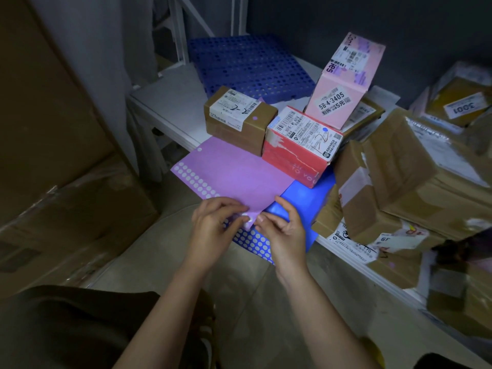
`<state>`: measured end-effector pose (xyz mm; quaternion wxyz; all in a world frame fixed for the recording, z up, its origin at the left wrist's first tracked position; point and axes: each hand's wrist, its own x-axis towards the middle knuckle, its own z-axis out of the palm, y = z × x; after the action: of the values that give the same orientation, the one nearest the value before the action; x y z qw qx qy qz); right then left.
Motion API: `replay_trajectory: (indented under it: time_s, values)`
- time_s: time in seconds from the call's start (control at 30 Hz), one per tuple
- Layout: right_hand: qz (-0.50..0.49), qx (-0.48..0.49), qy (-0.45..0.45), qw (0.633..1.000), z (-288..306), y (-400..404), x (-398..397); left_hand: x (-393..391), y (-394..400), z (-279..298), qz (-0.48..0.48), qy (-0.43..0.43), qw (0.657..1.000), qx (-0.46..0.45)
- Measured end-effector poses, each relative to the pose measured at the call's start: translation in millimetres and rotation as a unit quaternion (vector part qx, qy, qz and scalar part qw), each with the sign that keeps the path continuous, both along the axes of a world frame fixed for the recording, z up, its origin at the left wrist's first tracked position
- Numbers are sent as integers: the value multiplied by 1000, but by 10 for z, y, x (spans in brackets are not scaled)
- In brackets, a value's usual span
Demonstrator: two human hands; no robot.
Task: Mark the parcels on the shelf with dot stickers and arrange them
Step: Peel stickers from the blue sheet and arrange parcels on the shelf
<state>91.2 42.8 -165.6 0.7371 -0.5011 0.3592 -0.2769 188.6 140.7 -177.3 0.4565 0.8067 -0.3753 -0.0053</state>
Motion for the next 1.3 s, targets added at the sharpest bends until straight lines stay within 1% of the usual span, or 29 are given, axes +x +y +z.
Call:
replay_trajectory:
  time_s: [0.13, 0.27, 0.47, 0.67, 0.8, 0.93, 1.03, 1.2, 1.3]
  values:
    - [17, 8, 7, 1000, -9, 41, -4, -21, -5, -5, 7, -21, 1000, 13]
    - [12, 6, 16, 1000, -23, 63, -1, -47, 14, -11, 27, -30, 999, 22]
    - [9, -5, 10, 1000, -35, 97, 0, -65, 14, 4, 59, -26, 996, 59]
    - [5, -14, 16, 1000, -95, 105, -5, -90, -2, -5, 37, -41, 995, 79]
    - [3, -19, 7, 1000, -119, 104, -10, -117, 6, -12, 14, -56, 995, 76]
    - [-7, -38, 17, 999, -134, 92, -9, -113, 13, 13, -4, -125, 987, 98]
    - [4, -68, 35, 997, -129, 67, -18, -101, 10, 27, -10, -168, 979, 112]
    - [58, -138, 53, 987, -130, -4, -44, -64, -11, 35, -3, -168, 981, 98]
    - [66, -184, 70, 978, -129, -17, -59, -50, -50, 50, -9, -165, 981, 105]
